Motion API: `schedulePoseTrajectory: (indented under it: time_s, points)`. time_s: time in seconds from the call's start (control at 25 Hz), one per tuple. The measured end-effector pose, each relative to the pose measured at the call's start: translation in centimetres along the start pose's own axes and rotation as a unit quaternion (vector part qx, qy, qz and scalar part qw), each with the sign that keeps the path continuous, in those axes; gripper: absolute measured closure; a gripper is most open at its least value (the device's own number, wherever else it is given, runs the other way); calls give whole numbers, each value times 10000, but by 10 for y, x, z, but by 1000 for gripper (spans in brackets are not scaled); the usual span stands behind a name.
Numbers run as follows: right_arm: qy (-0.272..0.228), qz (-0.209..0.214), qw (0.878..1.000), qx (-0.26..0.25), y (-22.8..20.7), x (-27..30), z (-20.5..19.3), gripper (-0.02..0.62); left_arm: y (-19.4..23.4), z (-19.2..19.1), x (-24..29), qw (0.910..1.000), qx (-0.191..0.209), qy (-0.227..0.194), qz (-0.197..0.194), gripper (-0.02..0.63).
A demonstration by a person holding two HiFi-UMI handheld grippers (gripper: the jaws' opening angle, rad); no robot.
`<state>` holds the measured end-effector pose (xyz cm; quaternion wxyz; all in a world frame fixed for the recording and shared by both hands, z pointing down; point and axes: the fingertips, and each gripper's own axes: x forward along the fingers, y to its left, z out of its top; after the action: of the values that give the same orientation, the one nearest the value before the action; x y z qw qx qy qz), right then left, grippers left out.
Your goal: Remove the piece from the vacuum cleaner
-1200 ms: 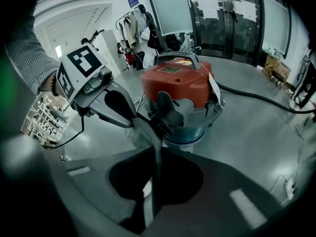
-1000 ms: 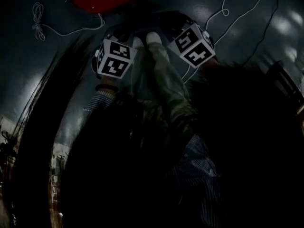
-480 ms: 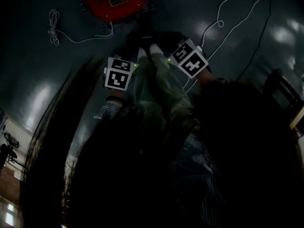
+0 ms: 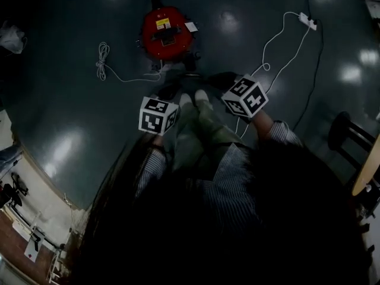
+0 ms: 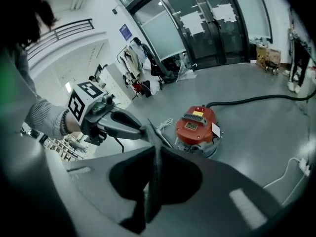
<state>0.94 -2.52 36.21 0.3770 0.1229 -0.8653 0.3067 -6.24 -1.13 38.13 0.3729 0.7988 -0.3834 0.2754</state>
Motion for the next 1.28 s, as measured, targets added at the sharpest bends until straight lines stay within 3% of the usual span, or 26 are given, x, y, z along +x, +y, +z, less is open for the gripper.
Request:
schedulePoseTrajectory:
  time_s: [0.28, 0.56, 0.88, 1.28]
  points:
    - [-665, 160, 9977, -3, 63, -85, 60, 577, -43, 66, -89, 9982, 176, -555, 125, 584]
    - [-1353, 79, 9906, -203, 83, -149, 106, 577, -79, 115, -142, 9912, 576, -1130, 380, 583]
    - [-1701, 165, 9846, -377, 103, -165, 126, 577, -86, 126, -169, 9859, 592, -1485, 502, 583]
    - [-1781, 162, 9835, -289, 106, -165, 120, 577, -88, 124, -169, 9859, 671, -1463, 467, 583]
